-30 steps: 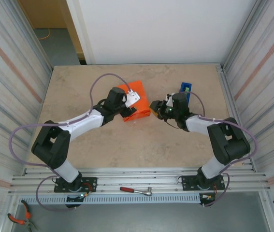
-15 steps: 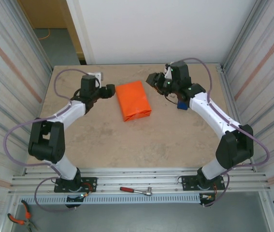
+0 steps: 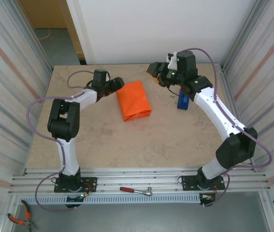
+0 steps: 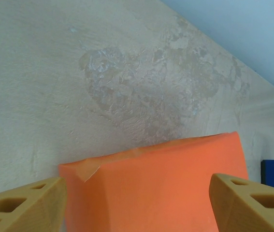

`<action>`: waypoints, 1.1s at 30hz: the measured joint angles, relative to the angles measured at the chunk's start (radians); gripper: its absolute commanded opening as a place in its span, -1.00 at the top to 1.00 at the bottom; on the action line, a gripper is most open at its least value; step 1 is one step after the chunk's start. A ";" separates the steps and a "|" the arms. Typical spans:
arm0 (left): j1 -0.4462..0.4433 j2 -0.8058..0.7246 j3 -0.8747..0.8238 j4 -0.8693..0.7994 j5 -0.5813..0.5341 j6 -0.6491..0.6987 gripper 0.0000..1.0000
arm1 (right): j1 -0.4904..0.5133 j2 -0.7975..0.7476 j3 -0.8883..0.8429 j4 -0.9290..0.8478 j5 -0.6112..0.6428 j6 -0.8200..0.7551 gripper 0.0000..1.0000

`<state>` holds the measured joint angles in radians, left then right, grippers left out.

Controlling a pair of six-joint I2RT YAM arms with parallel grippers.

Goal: Wrap the gift box in paper
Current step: Press the wrapping paper on the gift box.

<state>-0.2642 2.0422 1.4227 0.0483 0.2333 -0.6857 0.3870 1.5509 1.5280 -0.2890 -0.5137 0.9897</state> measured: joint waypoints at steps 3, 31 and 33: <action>-0.005 0.041 0.034 -0.019 -0.009 -0.027 -0.52 | -0.027 0.000 0.000 0.017 -0.023 0.014 -0.02; -0.016 0.175 0.102 -0.017 0.008 -0.081 -0.33 | -0.052 0.014 -0.174 0.325 -0.221 0.153 0.06; -0.012 0.167 0.101 -0.022 0.012 -0.062 -0.34 | -0.061 0.019 -0.265 0.323 -0.219 0.127 0.04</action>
<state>-0.2760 2.2089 1.5234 0.0261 0.2451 -0.7479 0.3260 1.5703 1.2633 0.0341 -0.7326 1.1172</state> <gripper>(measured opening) 0.662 0.470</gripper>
